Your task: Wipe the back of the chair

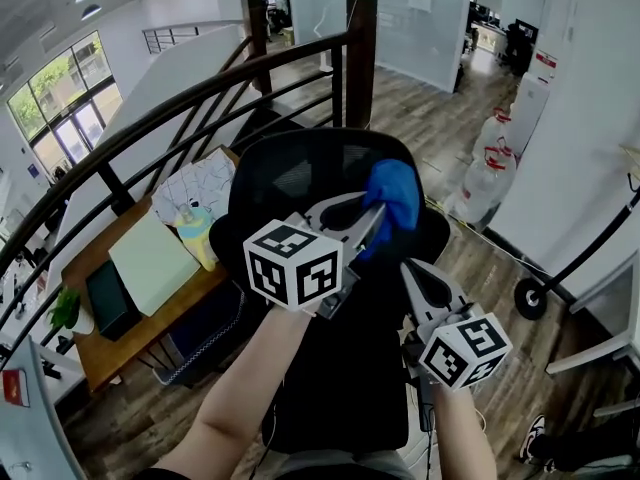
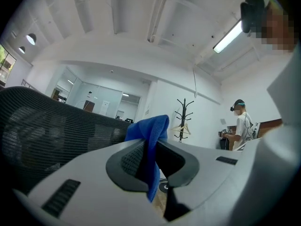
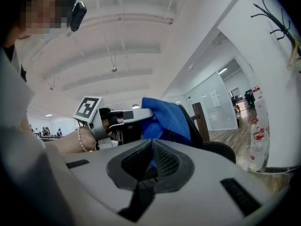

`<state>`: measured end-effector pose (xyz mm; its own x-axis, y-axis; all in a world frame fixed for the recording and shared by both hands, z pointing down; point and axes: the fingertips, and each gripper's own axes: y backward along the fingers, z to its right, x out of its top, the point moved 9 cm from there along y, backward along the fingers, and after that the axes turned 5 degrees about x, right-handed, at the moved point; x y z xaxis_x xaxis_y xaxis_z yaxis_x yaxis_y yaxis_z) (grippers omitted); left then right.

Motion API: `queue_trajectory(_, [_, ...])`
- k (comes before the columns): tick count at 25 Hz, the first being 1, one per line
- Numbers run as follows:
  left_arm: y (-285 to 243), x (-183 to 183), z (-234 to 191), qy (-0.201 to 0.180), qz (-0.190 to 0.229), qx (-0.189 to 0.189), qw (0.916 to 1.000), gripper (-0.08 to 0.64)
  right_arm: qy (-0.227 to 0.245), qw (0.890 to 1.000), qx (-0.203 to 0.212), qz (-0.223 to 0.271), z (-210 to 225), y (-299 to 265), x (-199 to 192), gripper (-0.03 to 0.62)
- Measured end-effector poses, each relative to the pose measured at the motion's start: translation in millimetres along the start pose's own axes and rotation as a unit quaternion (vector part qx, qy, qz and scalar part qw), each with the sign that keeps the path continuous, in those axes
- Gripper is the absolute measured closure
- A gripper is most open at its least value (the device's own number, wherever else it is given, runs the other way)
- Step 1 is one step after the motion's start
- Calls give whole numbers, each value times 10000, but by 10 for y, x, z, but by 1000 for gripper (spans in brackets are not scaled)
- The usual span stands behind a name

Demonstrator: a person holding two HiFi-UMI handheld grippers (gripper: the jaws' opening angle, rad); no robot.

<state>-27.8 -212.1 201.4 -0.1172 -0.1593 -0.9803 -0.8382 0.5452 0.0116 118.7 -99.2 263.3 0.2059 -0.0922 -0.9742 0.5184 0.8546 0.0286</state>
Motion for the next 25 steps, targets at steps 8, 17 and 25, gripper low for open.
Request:
queue_trajectory(8, [158, -15, -234, -137, -85, 637, 9978, 502, -269, 9993, 259, -37, -14, -144, -127, 563])
queue_trajectory(17, [406, 75, -558, -61, 9, 1363, 9907, 501, -300, 9971, 688, -93, -105, -400, -111, 563])
queue_trajectory(25, [728, 193, -833, -62, 57, 2042, 9789, 501, -214, 9944, 991, -292, -201, -607, -84, 563])
